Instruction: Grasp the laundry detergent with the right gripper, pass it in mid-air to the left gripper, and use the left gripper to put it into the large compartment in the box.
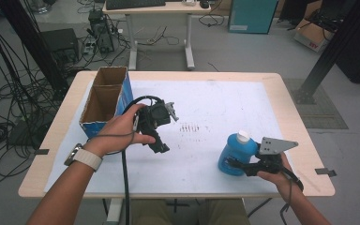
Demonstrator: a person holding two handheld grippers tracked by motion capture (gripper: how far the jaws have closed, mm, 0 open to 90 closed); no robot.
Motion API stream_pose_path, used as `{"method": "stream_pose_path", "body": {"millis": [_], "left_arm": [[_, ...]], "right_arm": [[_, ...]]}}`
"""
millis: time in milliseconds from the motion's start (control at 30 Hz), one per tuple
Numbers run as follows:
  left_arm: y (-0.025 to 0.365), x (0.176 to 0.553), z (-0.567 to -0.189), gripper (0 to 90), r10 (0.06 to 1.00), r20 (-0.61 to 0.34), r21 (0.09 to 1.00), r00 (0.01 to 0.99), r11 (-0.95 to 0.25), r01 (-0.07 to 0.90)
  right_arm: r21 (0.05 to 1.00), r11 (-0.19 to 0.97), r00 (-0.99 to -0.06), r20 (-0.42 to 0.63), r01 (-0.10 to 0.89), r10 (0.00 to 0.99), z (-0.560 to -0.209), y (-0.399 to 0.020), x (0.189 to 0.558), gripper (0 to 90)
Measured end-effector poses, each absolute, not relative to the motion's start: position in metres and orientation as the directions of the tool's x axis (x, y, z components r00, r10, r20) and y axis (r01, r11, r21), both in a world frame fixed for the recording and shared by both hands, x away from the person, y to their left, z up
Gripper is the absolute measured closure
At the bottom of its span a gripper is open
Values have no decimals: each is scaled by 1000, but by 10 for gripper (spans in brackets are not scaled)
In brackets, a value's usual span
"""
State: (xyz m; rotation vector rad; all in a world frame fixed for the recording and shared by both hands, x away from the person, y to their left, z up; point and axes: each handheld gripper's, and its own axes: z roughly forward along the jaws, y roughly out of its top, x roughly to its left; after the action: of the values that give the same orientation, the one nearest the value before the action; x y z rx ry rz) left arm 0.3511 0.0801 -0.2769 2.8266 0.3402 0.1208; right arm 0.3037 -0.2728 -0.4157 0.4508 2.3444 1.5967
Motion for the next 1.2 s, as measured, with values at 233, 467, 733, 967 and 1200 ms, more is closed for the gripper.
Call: {"method": "stream_pose_path", "body": {"millis": [233,467,733,967,1200], "left_arm": [[80,351,-277,111,244,49,297,969,-930,219],[81,351,-277,111,242,48,295,969,-930,218],[80,351,-277,111,247,48,300,968,-928,222],[79,350,-277,112,250,53,300,967,-927,224],[80,350,-276,111,247,53,297,967,-929,221]], "right_arm": [[930,351,-918,-42,108,394,-415,-273,304,425],[927,358,-919,-40,112,392,-414,-273,305,437],[927,359,-920,-42,110,390,-414,-273,306,443],[926,360,-921,-41,110,388,-414,-274,306,442],[926,360,-922,-41,109,385,-414,-274,307,441]]}}
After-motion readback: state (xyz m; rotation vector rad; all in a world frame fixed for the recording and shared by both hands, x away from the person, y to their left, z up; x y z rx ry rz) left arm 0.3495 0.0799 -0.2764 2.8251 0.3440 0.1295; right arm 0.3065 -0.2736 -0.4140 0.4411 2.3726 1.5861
